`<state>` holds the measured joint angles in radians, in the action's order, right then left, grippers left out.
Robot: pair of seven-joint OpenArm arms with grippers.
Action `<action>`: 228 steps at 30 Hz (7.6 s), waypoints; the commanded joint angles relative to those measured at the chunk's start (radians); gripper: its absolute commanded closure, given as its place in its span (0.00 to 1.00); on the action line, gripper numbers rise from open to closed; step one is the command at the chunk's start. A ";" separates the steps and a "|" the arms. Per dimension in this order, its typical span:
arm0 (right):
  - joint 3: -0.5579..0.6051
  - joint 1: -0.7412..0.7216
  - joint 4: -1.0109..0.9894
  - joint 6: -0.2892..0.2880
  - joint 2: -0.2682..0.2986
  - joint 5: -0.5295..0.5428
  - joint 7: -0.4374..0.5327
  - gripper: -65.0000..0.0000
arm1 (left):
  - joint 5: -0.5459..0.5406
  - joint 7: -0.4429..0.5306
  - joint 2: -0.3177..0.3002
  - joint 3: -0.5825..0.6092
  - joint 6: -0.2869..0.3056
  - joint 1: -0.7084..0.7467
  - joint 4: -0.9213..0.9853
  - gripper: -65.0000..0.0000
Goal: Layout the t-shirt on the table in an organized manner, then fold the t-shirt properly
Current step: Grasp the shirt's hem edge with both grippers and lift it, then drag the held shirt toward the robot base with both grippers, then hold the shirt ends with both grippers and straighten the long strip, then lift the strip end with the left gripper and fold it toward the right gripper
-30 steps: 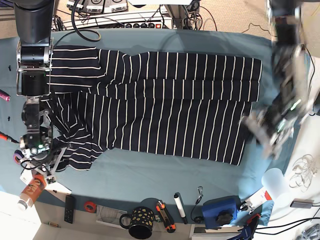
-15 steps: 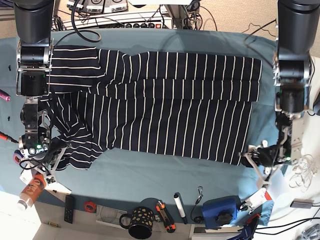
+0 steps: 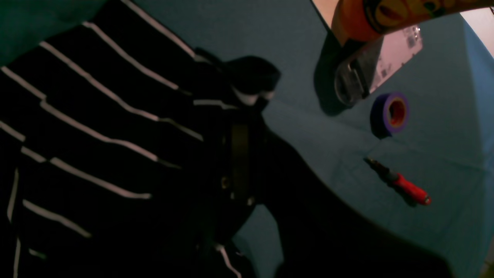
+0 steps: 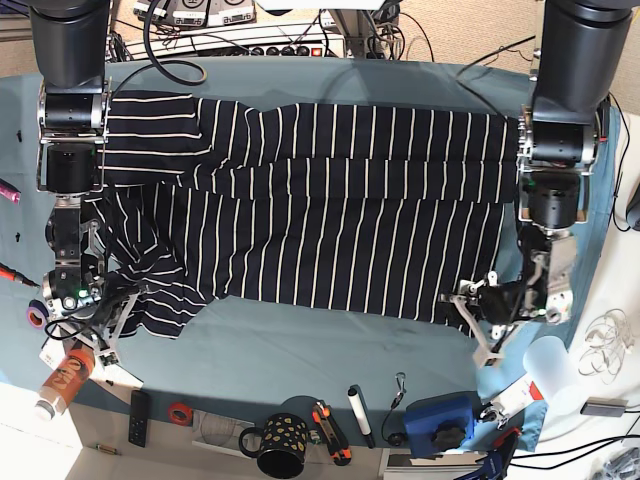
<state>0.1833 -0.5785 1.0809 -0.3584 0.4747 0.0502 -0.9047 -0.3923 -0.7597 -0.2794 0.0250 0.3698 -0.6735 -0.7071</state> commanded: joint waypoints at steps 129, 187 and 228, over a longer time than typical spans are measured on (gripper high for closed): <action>-0.894 0.395 0.484 -0.240 0.022 0.780 -0.492 1.00 | -0.449 -0.525 -0.125 -0.466 0.109 0.637 -0.958 1.00; -0.889 0.659 0.484 -0.340 0.016 0.899 -0.479 0.61 | -0.412 -0.490 -0.125 -0.466 -0.018 0.723 -0.782 0.46; -0.892 0.659 0.484 -0.340 0.016 0.903 -0.451 0.61 | -0.394 -0.535 -0.206 -0.467 0.035 0.572 -0.816 1.00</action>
<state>-0.7010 0.0891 1.5486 -0.6971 0.4652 0.9333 -1.3796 -0.7677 -1.3102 -0.4686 -0.4351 0.4000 -0.0799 -1.5013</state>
